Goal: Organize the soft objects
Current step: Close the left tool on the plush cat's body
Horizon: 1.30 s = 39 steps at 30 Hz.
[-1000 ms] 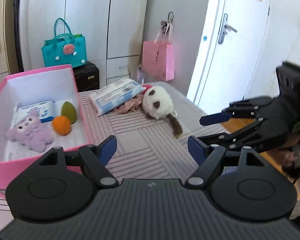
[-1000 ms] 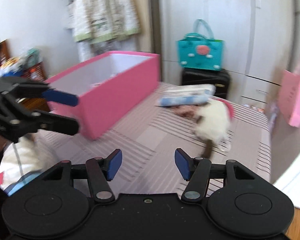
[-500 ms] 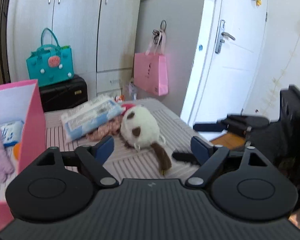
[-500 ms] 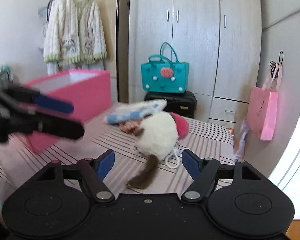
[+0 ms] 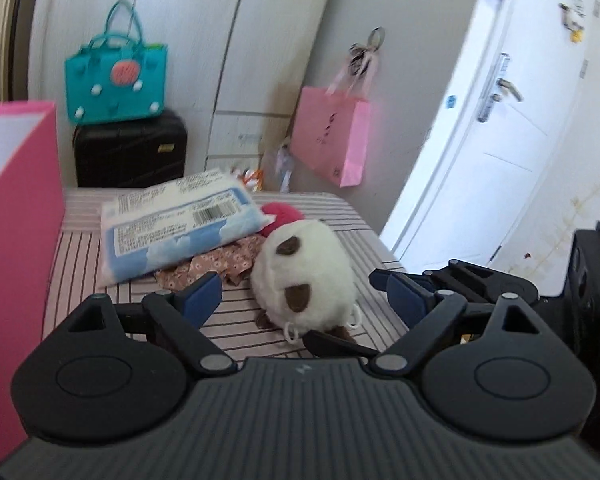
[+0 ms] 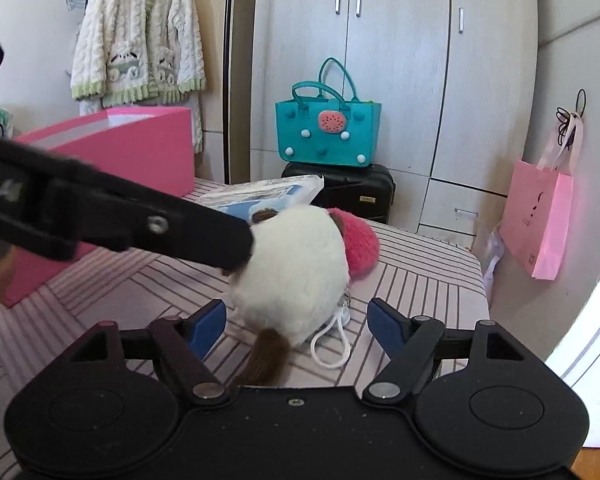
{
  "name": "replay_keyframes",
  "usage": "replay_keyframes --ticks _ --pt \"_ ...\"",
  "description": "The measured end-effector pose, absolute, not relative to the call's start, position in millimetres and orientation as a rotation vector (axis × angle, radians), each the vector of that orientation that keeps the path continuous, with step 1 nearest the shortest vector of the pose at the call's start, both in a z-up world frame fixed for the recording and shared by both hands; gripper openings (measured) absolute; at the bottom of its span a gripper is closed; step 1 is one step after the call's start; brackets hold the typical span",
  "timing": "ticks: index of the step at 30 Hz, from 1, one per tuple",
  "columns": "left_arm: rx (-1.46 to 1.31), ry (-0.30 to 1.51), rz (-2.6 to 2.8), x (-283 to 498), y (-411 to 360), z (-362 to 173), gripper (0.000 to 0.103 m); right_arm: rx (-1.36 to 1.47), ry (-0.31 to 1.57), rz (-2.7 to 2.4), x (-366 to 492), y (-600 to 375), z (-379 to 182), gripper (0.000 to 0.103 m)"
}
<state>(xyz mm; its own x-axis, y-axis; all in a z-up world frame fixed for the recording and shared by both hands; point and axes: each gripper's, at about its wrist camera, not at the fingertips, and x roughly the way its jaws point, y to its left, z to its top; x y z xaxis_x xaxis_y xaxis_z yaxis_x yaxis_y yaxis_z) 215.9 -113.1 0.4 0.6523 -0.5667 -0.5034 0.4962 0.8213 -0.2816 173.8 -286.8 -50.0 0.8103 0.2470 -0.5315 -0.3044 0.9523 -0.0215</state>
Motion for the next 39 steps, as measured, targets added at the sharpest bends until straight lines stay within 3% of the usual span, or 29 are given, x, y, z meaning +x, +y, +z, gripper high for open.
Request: replay_keyframes --ticks 12,21,24,28,39 --pt "-0.142 0.666 -0.569 238 -133 -15 0.077 -0.062 0.596 0.330 194 -285 -58 0.081" --pt "-0.164 0.675 -0.579 246 -131 -15 0.076 -0.045 0.586 0.341 193 -283 -58 0.079" --pt "-0.161 0.705 -0.586 251 -137 -21 0.062 -0.029 0.591 0.323 196 -284 -59 0.072" --pt "-0.210 0.721 -0.604 256 -132 -26 0.057 -0.008 0.588 0.313 198 -287 -59 0.065" --pt "-0.209 0.763 -0.605 234 -123 -17 0.055 0.035 0.654 0.330 185 -283 -47 0.061"
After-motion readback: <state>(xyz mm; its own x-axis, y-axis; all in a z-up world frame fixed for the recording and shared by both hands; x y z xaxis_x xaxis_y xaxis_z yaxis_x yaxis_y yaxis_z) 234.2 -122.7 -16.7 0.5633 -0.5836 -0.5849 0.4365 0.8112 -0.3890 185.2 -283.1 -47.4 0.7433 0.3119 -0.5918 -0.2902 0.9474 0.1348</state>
